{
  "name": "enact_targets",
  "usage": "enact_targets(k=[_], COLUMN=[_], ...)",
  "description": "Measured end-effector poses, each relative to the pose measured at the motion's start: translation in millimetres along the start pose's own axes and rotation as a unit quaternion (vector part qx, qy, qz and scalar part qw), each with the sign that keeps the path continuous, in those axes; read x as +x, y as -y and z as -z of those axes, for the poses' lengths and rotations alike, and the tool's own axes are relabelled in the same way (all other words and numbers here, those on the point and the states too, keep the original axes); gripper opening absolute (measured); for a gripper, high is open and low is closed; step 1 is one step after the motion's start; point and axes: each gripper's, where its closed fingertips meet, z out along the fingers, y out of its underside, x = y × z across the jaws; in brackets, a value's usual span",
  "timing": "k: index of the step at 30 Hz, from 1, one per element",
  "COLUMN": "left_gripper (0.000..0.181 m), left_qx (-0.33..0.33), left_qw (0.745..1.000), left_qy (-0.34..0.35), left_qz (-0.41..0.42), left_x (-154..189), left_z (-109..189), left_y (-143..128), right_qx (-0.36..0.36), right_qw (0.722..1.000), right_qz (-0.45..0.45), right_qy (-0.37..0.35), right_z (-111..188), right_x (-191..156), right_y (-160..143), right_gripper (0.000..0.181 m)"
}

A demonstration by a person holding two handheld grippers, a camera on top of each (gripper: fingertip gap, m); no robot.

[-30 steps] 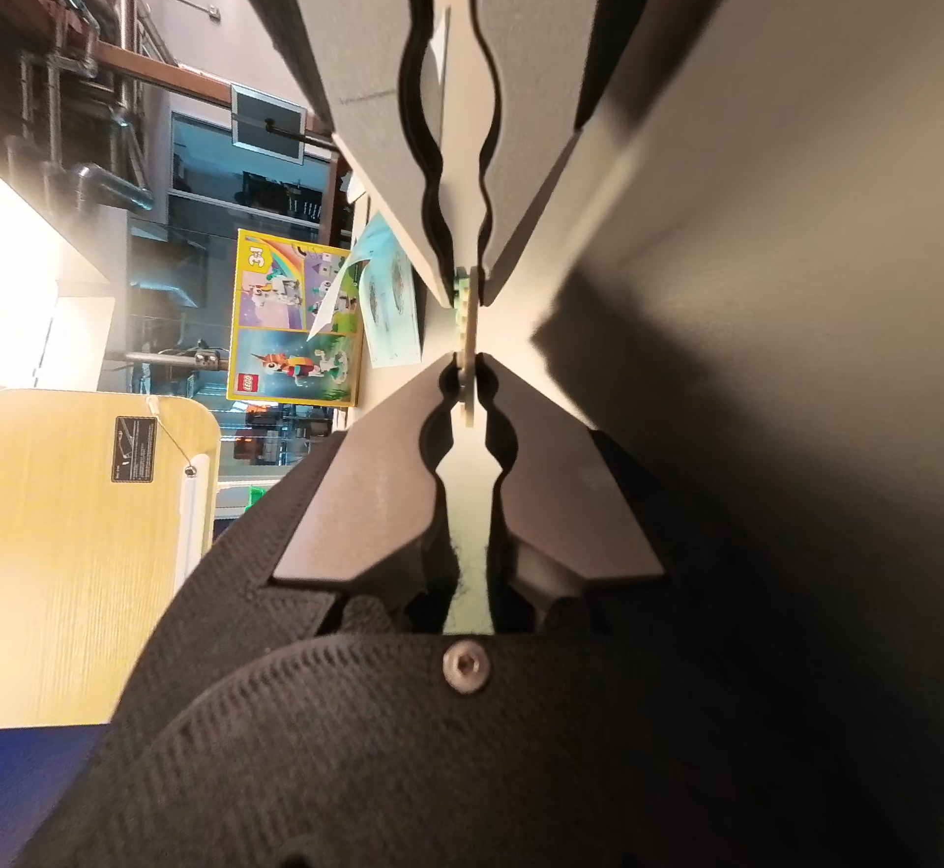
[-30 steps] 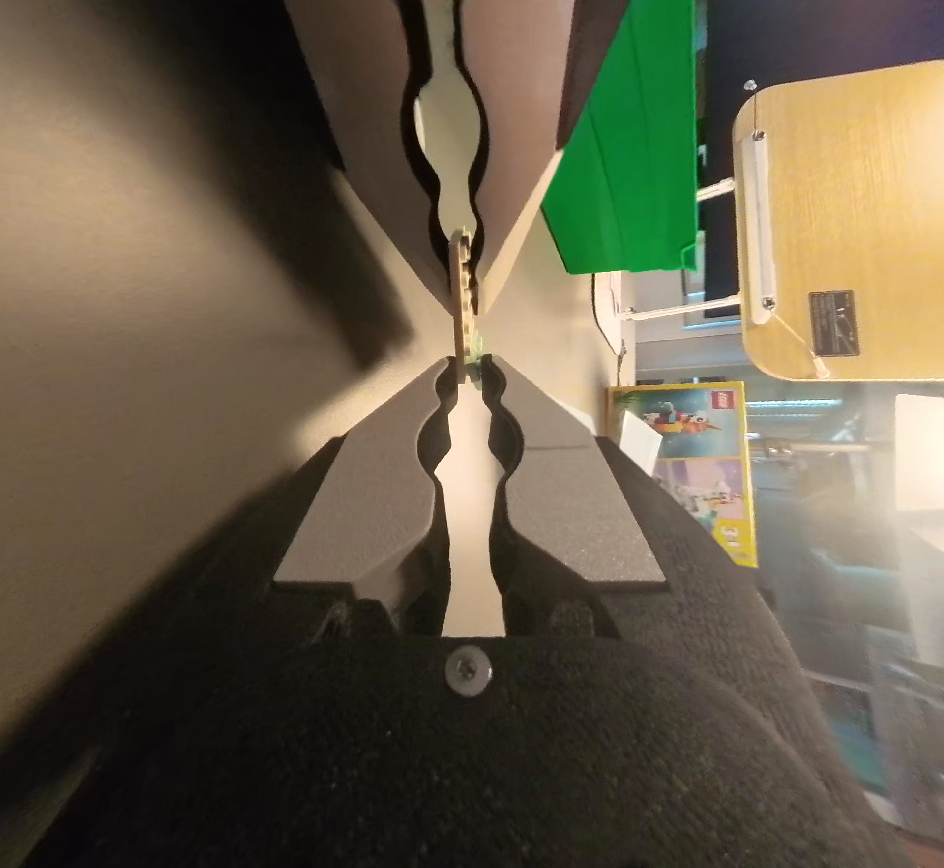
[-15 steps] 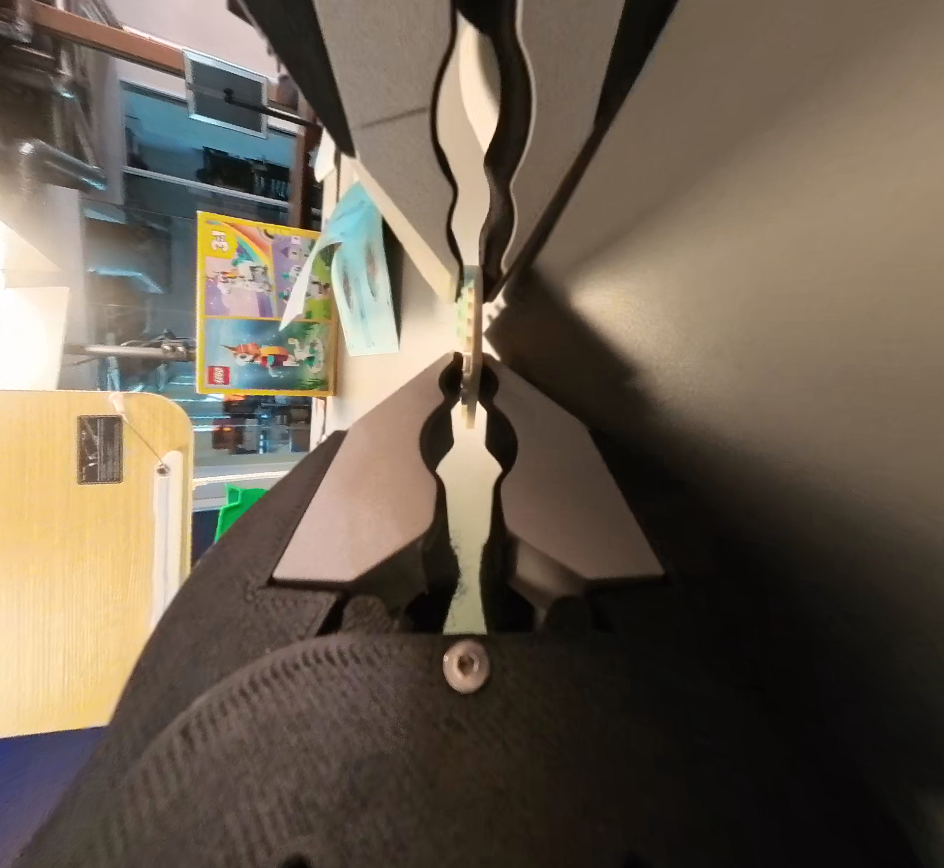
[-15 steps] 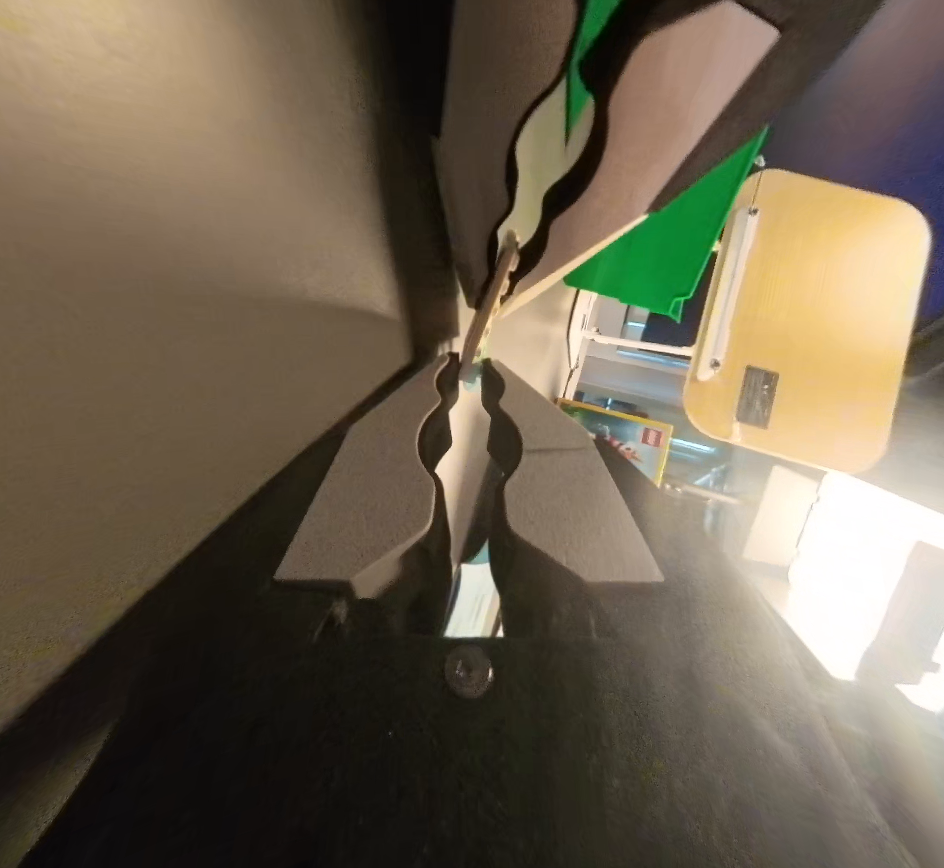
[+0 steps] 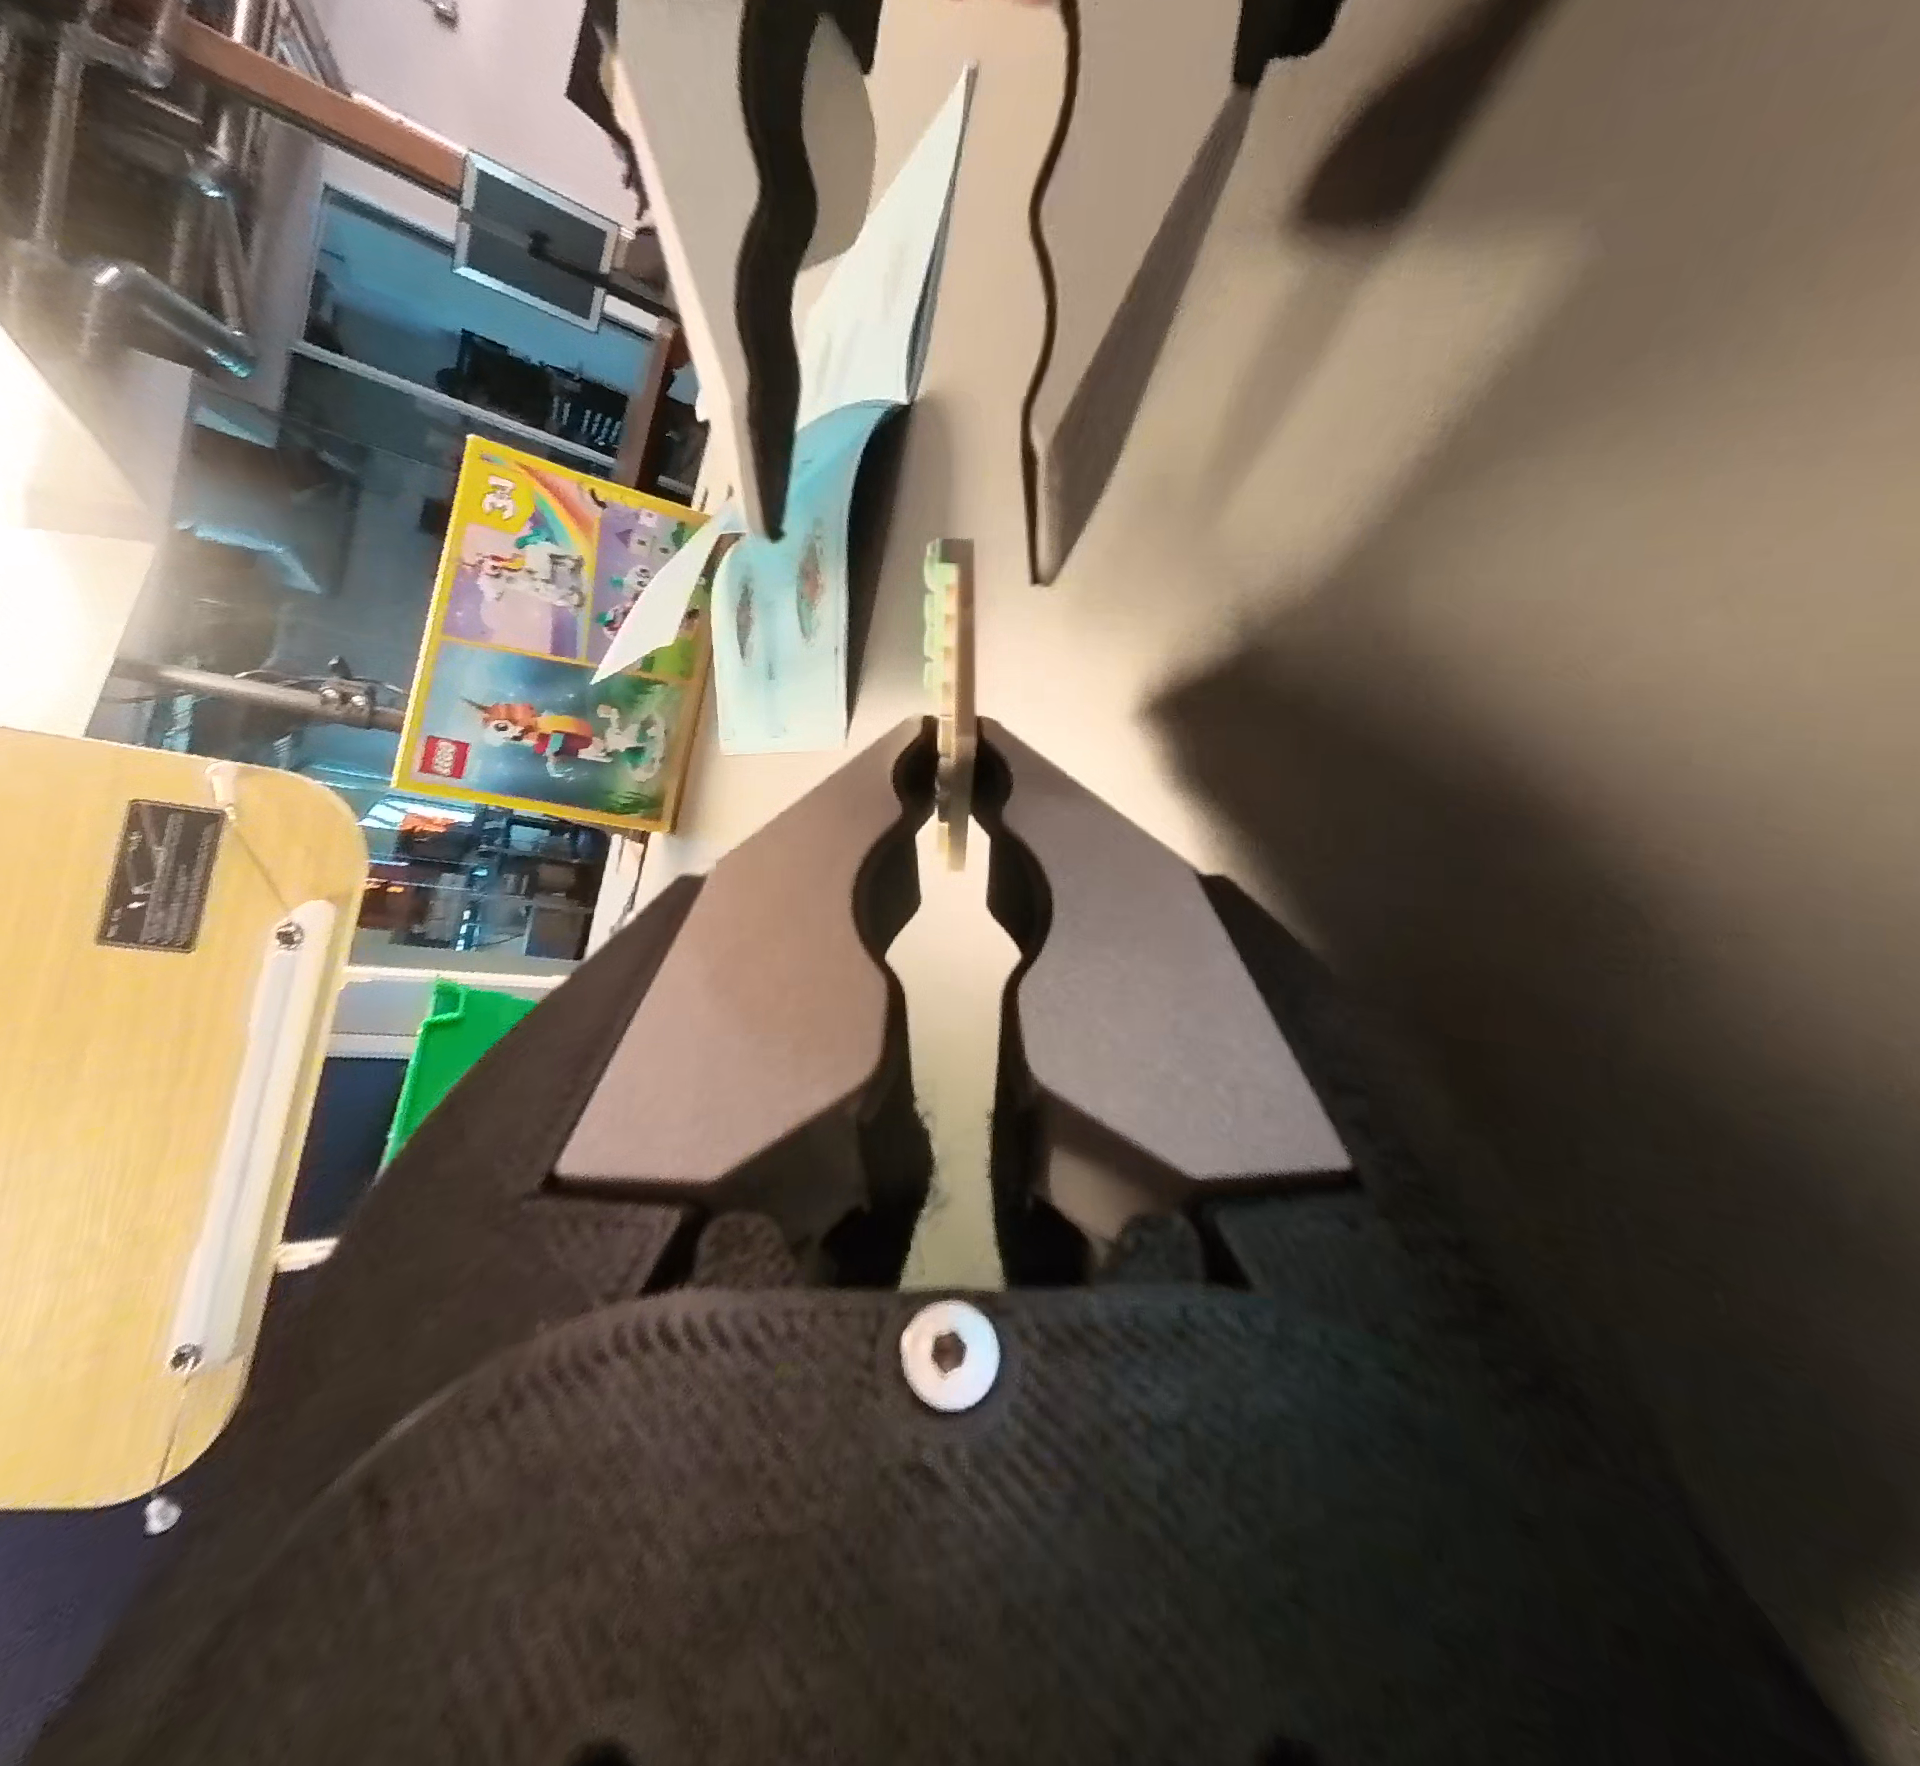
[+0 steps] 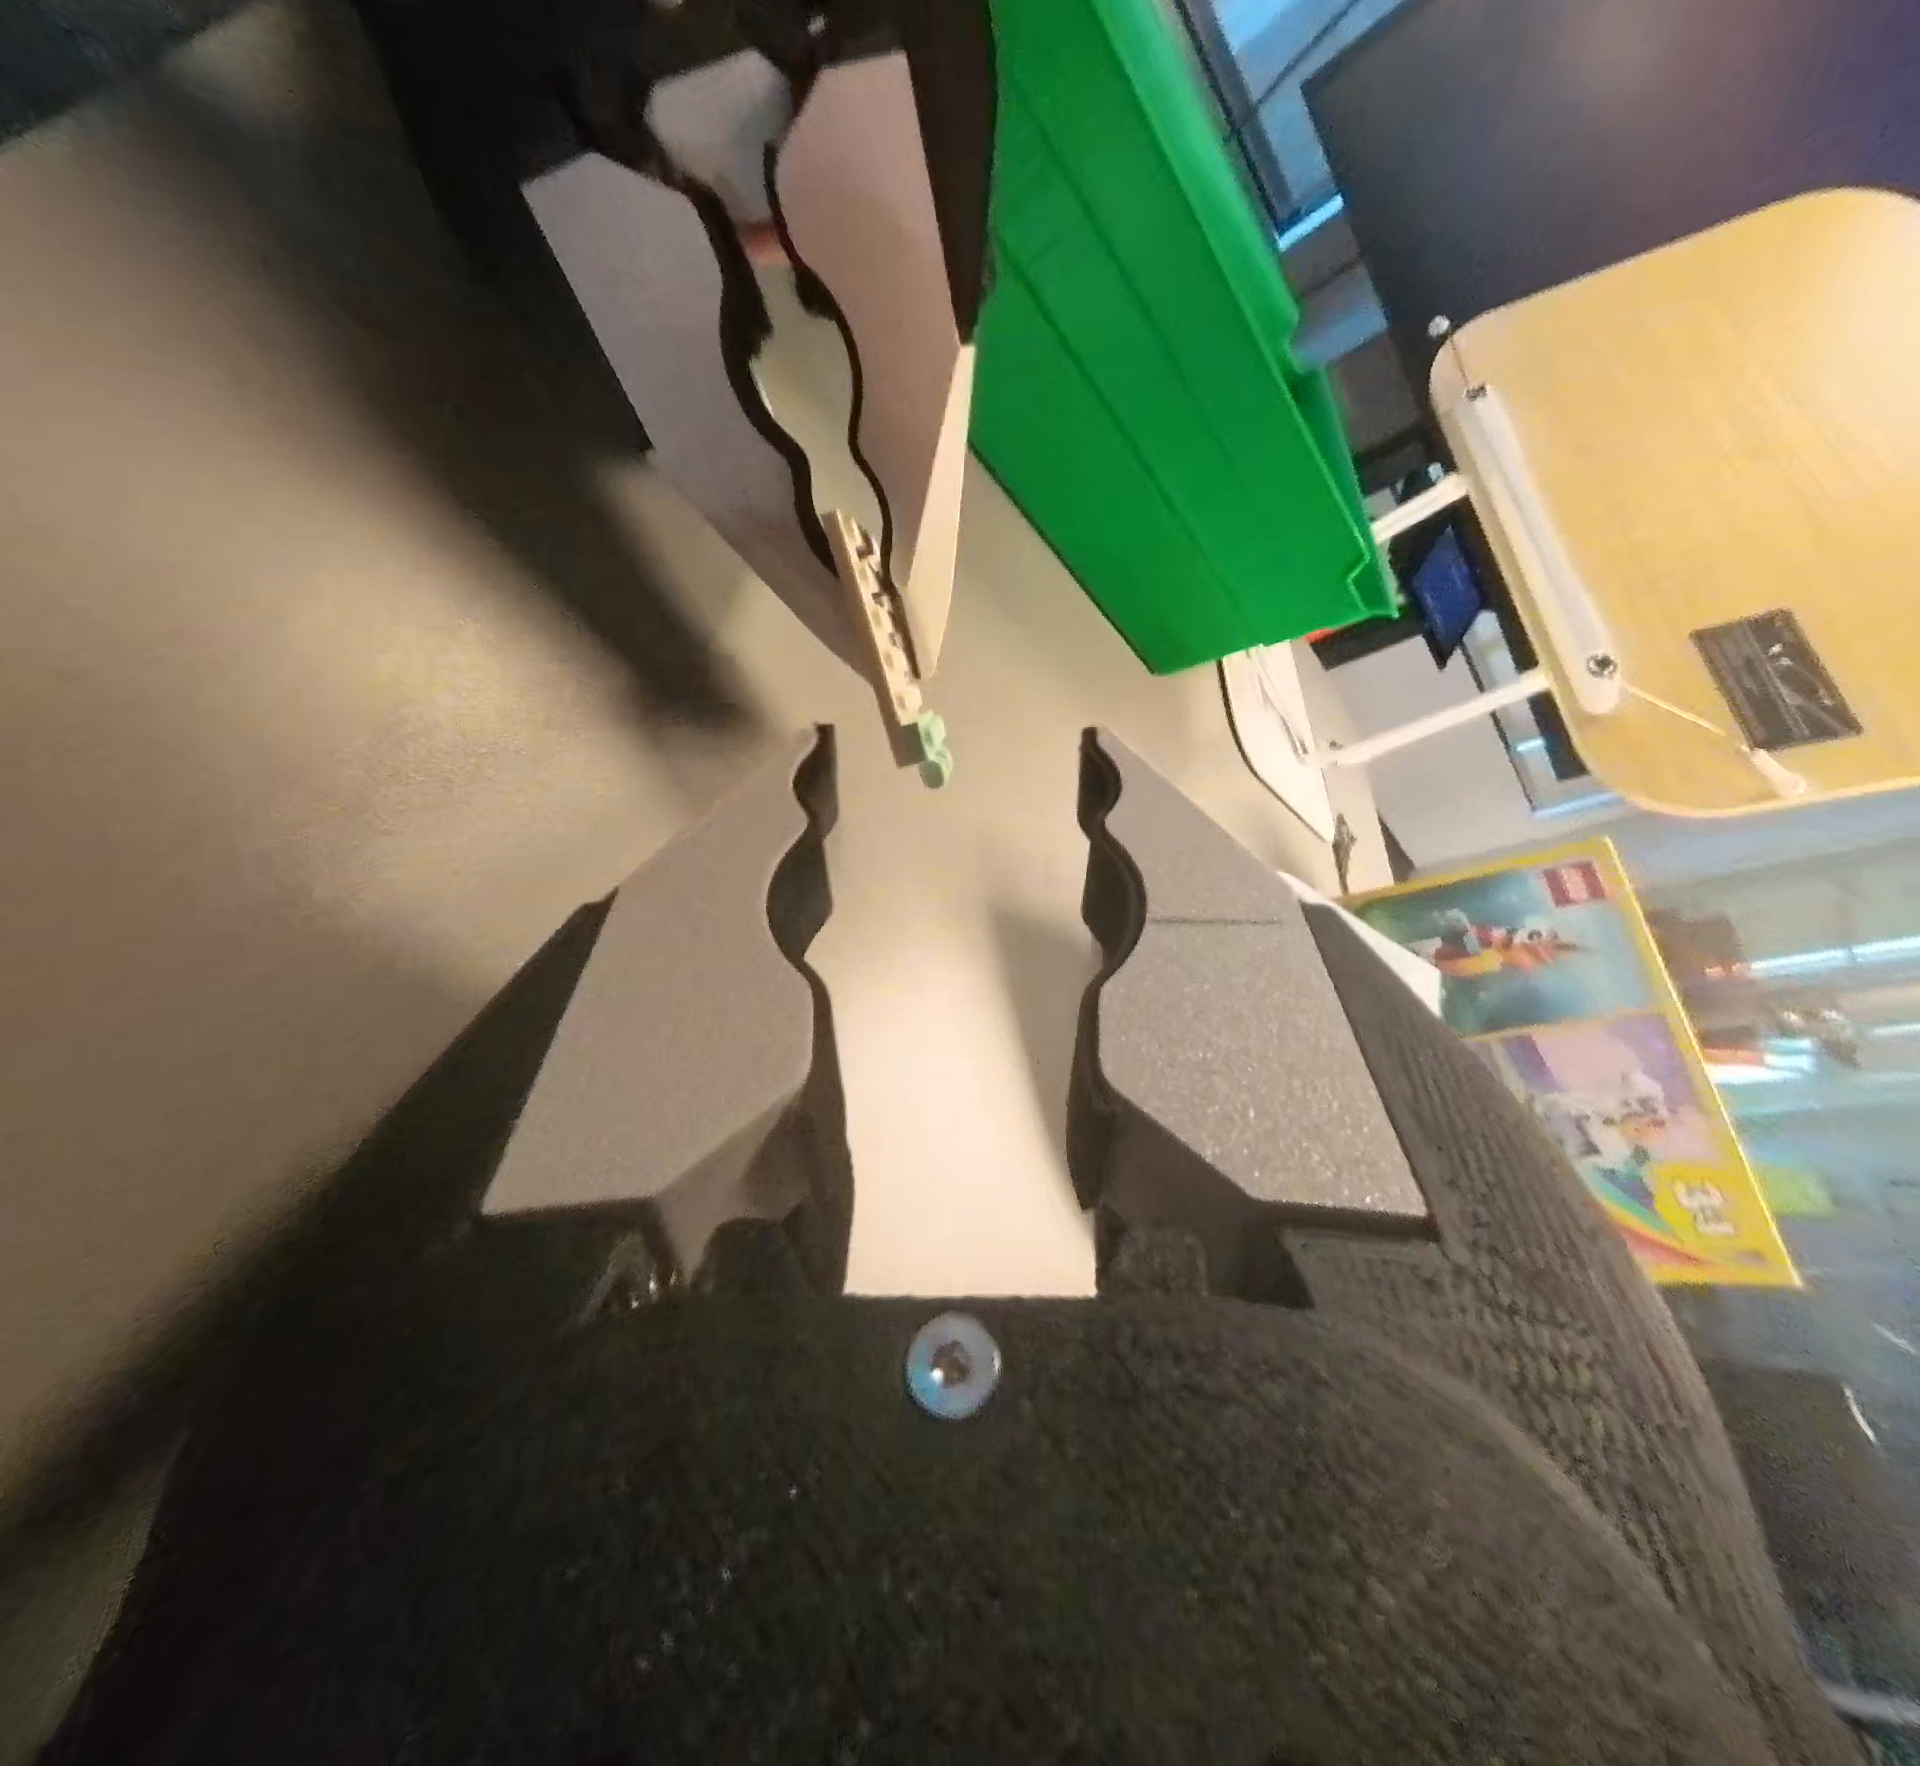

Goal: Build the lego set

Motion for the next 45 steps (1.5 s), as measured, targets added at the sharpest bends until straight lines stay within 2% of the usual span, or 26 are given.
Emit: enact_targets(k=[4,8,10,14,17,20,25,27,30,33,35,37,40,45], left_gripper=[0.005,0.004,0.004,0.004,0.004,0.004,0.004,0.004,0.004,0.004,0.004,0.004,0.004,0.004], left_qx=[0.025,0.12,0.178,0.308,0.373,0.394,0.387,0.362,0.273,0.152,0.084,0.052,0.036,0.058], left_qw=[0.999,0.986,0.966,0.897,0.857,0.844,0.845,0.857,0.906,0.965,0.985,0.991,0.993,0.989], left_qy=[-0.003,-0.006,-0.007,-0.001,0.006,0.013,0.013,0.019,0.062,0.094,0.109,0.118,0.104,0.099], left_qz=[0.027,0.112,0.185,0.316,0.354,0.363,0.369,0.367,0.317,0.19,0.102,0.031,-0.043,-0.093], left_x=[-4,-22,-38,-69,-87,-97,-97,-95,-92,-84,-81,-78,-67,-55], left_z=[3,20,33,73,96,106,98,86,56,22,1,-16,-41,-71], left_y=[5,24,32,49,64,74,83,82,72,58,50,48,48,56], right_qx=[0.016,0.1,0.125,0.118,0.103,0.107,0.125,0.125,0.13,0.13,0.126,0.122,0.108,0.045], right_qw=[1.0,0.994,0.989,0.988,0.987,0.984,0.974,0.971,0.955,0.927,0.91,0.897,0.877,0.854], right_qz=[0.015,-0.034,-0.064,-0.069,-0.087,-0.108,-0.135,-0.135,-0.141,-0.171,-0.185,-0.192,-0.206,-0.194], right_qy=[-0.007,-0.037,-0.049,-0.069,-0.083,-0.095,-0.129,-0.152,-0.226,-0.308,-0.349,-0.379,-0.421,-0.48], right_z=[0,19,27,27,24,26,38,46,75,112,132,149,176,219], right_x=[-2,19,30,43,56,66,83,92,117,144,156,166,180,195], right_y=[3,20,19,-1,-17,-23,-27,-32,-45,-65,-79,-89,-111,-154], right_gripper=[0.048,0.056,0.059,0.059,0.058,0.054,0.051,0.051,0.051,0.049,0.048,0.045,0.044,0.043])
